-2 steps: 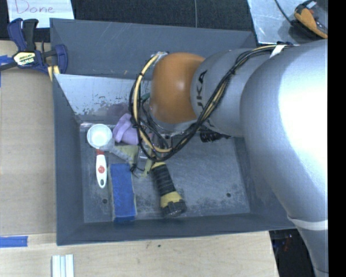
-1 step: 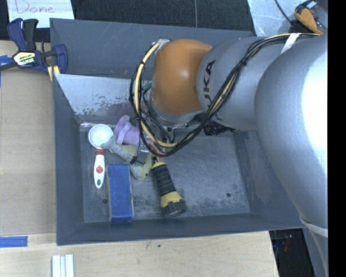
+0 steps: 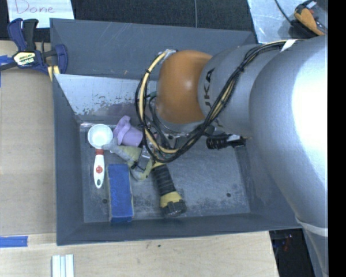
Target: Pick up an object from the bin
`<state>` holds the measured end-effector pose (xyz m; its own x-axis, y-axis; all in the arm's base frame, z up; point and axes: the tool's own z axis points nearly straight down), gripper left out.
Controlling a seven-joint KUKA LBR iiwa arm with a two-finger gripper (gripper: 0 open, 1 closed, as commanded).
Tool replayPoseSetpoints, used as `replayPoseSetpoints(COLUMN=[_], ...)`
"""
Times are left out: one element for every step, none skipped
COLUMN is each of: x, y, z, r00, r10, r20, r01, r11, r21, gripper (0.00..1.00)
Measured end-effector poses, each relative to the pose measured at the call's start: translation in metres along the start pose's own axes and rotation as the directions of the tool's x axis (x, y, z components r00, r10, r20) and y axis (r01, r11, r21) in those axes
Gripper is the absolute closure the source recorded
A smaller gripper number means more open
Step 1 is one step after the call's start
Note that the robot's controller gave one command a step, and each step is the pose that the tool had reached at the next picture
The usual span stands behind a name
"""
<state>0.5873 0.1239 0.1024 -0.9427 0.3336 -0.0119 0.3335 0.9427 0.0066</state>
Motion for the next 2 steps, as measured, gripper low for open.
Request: replayPoseSetpoints(x=[-0.005,0.047], y=[0.010,0.027], z=[0.029,0.028], r00=[0.998,1.000], r10=[0.055,0.023], r20=[0.002,0.010], r01=[-0.055,-0.023], r11=[0.998,1.000], r21=[-0.004,-0.008], gripper=[0.00,1.00])
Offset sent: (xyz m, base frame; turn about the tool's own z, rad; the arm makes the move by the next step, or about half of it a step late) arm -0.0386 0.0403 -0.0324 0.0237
